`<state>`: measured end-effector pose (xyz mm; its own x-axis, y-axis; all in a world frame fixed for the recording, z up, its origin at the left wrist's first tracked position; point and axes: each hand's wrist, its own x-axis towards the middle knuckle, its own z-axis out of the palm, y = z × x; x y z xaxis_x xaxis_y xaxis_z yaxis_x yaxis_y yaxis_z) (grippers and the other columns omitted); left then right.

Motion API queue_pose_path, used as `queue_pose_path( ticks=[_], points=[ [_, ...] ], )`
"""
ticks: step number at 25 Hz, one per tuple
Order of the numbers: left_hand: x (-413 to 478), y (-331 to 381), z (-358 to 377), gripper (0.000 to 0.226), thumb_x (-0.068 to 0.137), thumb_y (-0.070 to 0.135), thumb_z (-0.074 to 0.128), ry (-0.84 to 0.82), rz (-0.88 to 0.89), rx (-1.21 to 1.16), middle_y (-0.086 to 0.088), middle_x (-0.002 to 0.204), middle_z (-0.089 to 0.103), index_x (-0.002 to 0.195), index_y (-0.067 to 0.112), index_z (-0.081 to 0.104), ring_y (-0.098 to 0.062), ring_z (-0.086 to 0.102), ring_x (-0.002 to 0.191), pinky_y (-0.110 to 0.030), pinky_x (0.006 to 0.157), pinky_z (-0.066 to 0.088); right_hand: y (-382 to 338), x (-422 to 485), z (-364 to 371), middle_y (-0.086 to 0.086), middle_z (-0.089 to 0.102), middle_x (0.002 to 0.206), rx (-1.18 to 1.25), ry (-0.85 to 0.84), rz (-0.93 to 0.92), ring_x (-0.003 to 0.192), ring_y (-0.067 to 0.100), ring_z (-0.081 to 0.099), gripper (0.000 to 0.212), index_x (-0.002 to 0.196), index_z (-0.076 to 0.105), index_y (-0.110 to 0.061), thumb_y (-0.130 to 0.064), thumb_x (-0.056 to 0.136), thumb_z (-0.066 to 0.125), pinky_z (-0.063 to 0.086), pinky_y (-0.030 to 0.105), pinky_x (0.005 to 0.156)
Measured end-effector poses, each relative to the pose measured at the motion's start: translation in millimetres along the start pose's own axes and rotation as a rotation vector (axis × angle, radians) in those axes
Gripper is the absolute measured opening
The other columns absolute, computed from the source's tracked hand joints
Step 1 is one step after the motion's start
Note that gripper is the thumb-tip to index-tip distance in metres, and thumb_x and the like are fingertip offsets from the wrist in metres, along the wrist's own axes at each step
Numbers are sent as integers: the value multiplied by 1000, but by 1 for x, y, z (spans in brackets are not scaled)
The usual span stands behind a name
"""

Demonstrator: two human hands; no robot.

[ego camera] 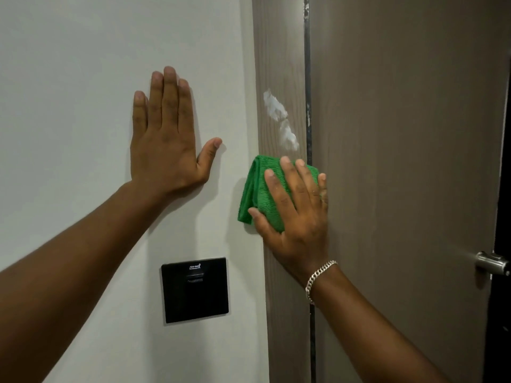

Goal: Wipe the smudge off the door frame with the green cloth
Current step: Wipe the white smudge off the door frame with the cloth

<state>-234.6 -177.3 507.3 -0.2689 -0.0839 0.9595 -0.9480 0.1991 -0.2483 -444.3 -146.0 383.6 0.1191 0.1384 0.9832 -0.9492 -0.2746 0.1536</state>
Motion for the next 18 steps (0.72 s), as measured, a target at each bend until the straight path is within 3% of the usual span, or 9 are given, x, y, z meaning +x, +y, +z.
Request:
queue_pose_path(
  ticks=[4, 9, 14, 18],
  points=[
    [7, 1, 1, 92, 93, 64, 21, 1, 13, -14, -23, 166, -1, 155, 1, -2, -36, -2, 154, -54, 124, 3, -1, 47, 10, 14, 43, 154, -25, 45, 192, 146, 34, 34, 54, 148, 38, -21, -48, 101, 40, 19, 59, 122],
    [17, -3, 0, 90, 93, 63, 20, 18, 9, -19, -19, 167, -3, 156, 3, -3, -33, -4, 154, -52, 125, 3, 6, 35, 3, 15, 45, 152, 23, -6, 18, 146, 33, 34, 48, 143, 47, -21, -45, 101, 45, 21, 60, 121],
    [38, 0, -1, 90, 93, 64, 19, 34, -54, -29, -16, 167, -7, 156, 4, -6, -29, -8, 154, -51, 125, 2, 11, 74, 5, 11, 44, 154, 61, 19, 181, 147, 30, 32, 51, 144, 45, -23, -49, 101, 38, 19, 58, 122],
    [44, -2, -1, 90, 93, 66, 17, 37, -70, -41, -16, 167, -7, 156, 6, -7, -28, -8, 154, -51, 125, 3, 9, 67, 5, 12, 42, 155, 19, -9, 58, 148, 31, 31, 55, 144, 46, -21, -53, 99, 42, 17, 57, 124]
  ],
)
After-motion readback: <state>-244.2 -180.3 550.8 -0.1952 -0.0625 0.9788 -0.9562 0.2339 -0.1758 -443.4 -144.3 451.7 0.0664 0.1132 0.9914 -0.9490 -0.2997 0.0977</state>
